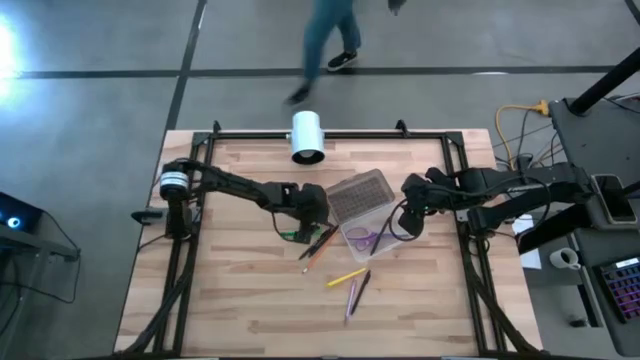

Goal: Pick & place school supplies into a supply box
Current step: Put the brown pen into the supply box, then put the black pen into the supply box

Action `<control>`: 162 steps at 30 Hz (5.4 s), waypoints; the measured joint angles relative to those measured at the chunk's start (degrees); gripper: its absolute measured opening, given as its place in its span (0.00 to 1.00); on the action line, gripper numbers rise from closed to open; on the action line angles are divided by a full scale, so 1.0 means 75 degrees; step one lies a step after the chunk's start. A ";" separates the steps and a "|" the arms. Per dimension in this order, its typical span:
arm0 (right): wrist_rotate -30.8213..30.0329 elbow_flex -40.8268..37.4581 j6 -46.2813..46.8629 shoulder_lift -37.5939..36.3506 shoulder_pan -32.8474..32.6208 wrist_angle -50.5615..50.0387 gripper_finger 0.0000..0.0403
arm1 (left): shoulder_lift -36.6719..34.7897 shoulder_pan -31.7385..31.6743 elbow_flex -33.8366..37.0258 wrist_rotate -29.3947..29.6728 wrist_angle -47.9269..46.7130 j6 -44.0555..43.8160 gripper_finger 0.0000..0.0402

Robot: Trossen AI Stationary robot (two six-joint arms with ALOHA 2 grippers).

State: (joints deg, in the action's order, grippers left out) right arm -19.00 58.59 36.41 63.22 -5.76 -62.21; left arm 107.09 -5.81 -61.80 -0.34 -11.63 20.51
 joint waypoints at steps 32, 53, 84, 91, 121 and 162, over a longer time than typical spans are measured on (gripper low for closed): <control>-0.0023 0.0000 -0.0023 0.0084 0.0003 0.0262 0.41 | 0.0118 -0.0298 -0.0242 -0.0462 -0.0902 -0.1116 0.03; -0.0493 0.0000 -0.0079 0.0081 0.0023 0.0637 0.41 | -0.0960 0.0319 -0.1561 -0.1162 -0.0123 -0.6169 0.03; -0.1089 -0.0115 -0.0149 -0.1234 -0.0029 0.0908 0.36 | 0.4086 -0.0046 -0.7348 -0.0826 -0.2527 -0.6138 0.04; -0.1082 -0.0117 -0.0337 -0.0950 -0.0028 0.0930 0.36 | 0.4086 -0.0087 -0.7220 -0.0472 -0.2677 -0.5973 0.06; -0.1067 -0.0128 -0.0487 -0.0813 -0.0029 0.0896 0.36 | 0.3416 0.0589 -0.7720 -0.0092 -0.4948 -0.4828 0.30; -0.0031 -0.0143 -0.0937 0.0261 -0.0035 0.1021 0.54 | -0.2295 0.1491 0.0889 0.1434 -0.1928 -0.5830 0.38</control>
State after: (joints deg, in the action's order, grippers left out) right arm -19.23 57.52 29.38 65.18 -6.02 -54.55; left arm 89.88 5.37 -55.13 10.41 -26.09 -23.22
